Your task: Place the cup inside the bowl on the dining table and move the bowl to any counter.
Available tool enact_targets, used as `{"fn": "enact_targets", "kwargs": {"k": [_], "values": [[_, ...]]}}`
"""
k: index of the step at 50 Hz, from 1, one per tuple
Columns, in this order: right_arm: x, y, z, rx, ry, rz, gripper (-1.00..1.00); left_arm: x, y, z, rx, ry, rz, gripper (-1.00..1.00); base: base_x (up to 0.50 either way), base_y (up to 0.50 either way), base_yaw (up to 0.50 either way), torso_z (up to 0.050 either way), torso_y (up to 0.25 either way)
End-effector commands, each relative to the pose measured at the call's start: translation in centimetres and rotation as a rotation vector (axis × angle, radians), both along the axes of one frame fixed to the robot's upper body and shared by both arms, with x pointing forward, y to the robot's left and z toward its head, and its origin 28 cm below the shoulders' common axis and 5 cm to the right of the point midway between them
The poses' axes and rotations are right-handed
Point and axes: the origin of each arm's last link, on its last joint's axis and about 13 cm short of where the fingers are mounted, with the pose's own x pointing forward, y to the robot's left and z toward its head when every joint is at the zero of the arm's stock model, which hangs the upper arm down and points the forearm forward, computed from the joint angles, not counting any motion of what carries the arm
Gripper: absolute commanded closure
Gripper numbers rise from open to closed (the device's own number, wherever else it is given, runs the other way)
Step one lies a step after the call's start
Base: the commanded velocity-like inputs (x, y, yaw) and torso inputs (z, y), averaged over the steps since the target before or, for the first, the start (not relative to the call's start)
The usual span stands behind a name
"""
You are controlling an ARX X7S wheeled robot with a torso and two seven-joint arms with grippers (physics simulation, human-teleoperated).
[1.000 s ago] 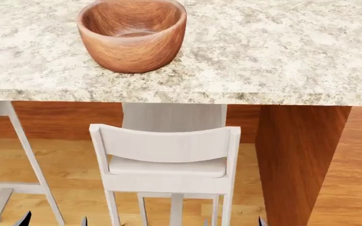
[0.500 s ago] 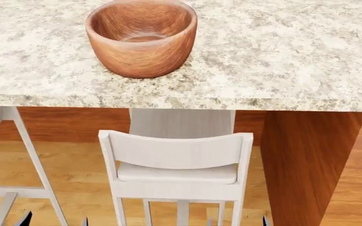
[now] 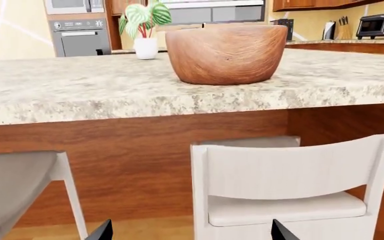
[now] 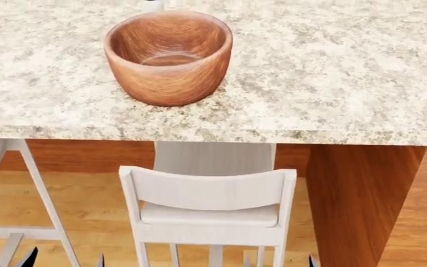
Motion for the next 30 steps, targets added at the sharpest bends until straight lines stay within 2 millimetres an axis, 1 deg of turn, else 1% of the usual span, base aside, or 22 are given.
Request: {"fn": "enact_targets", "kwargs": {"k": [1,23,25,27,29,30], "values": [[0.06,0.03,-0.03,0.003,0.0,0.003,-1.0,0.04,0.01,-0.07,-0.001,0.001,-0.002,-1.0,0.0,0.0,0.0,0.05,0.0],[0.15,0.15,0.12,0.008,-0.02,0.019,-1.0,-0.05,0.14,-0.12,0.004,-0.004,-0.003,-1.0,0.0,0.0,0.0,0.05,0.0],[0.14,0.15,0.13,0.008,-0.021,0.018,-1.0,0.0,0.14,-0.03,-0.022,0.0,0.01,-1.0,0.0,0.0,0.0,0.05,0.0],[0.14,0.15,0.11,0.009,-0.022,0.017,-1.0,0.01,0.08,0.21,-0.046,-0.011,0.007,-1.0,0.0,0.0,0.0,0.0,0.0],[0.14,0.16,0.07,0.013,-0.023,0.017,-1.0,0.01,0.03,0.02,-0.009,0.001,0.004,-1.0,0.0,0.0,0.0,0.0,0.0],[0.2,0.19,0.05,0.014,-0.023,0.021,-1.0,0.05,0.03,0.14,-0.024,-0.007,0.02,-1.0,0.0,0.0,0.0,0.0,0.0]]}}
